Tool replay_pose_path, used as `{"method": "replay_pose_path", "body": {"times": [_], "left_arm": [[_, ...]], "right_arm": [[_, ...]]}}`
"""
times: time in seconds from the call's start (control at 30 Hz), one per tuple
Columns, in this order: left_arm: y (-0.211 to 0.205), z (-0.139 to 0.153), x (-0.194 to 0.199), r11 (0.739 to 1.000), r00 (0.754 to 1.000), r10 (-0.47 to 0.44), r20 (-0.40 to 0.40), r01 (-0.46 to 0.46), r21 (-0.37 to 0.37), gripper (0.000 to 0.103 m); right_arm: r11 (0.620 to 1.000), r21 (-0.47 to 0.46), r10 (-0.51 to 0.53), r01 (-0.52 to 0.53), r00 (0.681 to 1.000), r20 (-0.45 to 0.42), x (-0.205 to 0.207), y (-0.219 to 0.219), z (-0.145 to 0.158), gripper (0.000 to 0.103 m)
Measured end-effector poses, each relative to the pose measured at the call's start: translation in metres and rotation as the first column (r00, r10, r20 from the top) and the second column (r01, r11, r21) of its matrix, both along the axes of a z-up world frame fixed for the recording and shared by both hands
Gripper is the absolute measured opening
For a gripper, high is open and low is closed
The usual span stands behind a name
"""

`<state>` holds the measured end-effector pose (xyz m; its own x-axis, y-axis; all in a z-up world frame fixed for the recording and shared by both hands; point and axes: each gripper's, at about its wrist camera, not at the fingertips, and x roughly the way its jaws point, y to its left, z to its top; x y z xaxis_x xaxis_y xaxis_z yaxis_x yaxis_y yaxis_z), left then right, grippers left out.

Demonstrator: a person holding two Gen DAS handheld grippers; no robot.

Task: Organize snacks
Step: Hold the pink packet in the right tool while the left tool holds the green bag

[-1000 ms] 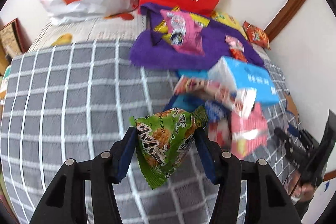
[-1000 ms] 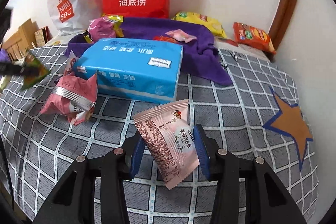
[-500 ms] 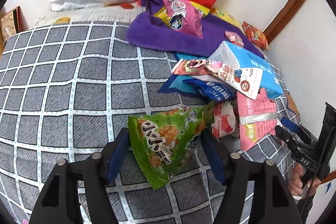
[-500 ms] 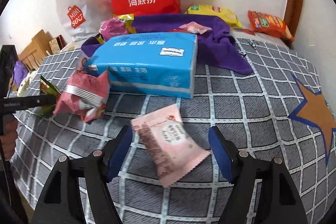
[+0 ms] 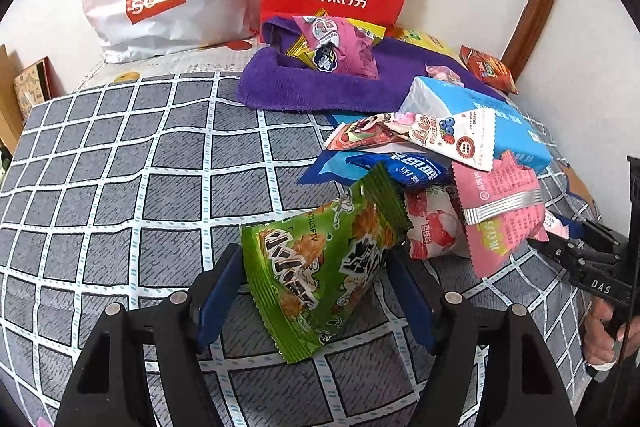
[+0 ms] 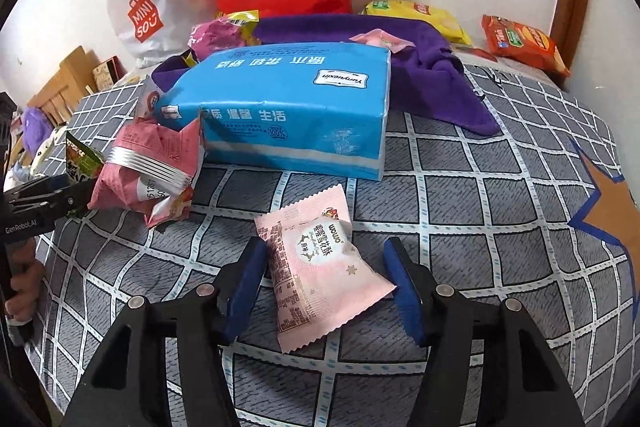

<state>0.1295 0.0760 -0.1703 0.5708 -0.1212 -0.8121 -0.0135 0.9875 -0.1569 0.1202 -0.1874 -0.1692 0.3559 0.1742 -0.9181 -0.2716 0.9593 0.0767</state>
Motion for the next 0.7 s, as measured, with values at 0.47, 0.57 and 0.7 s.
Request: {"method": "replay_pose_path", "body": {"times": [0.47, 0.57, 0.7], "left_arm": [[0.0089, 0.0008, -0.0052, 0.998, 0.999, 0.046, 0.012, -0.046, -0.050, 0.058], [0.0086, 0.0003, -0.0056, 0.998, 0.999, 0.046, 0.013, -0.045, -0.043, 0.058], [0.0079, 0.0019, -0.0042, 0.998, 0.999, 0.047, 0.013, -0.047, -0.036, 0.058]], "right_arm": [[0.999, -0.037, 0.029, -0.029, 1.000, 0.001, -0.0024, 0.0086, 0.0009, 0.061], [0.999, -0.036, 0.030, -0.030, 1.000, 0.008, -0.0052, 0.0073, -0.0012, 0.061], [0.998, -0.048, 0.031, -0.031, 1.000, 0.006, -0.0028, 0.0074, -0.0007, 0.061]]}}
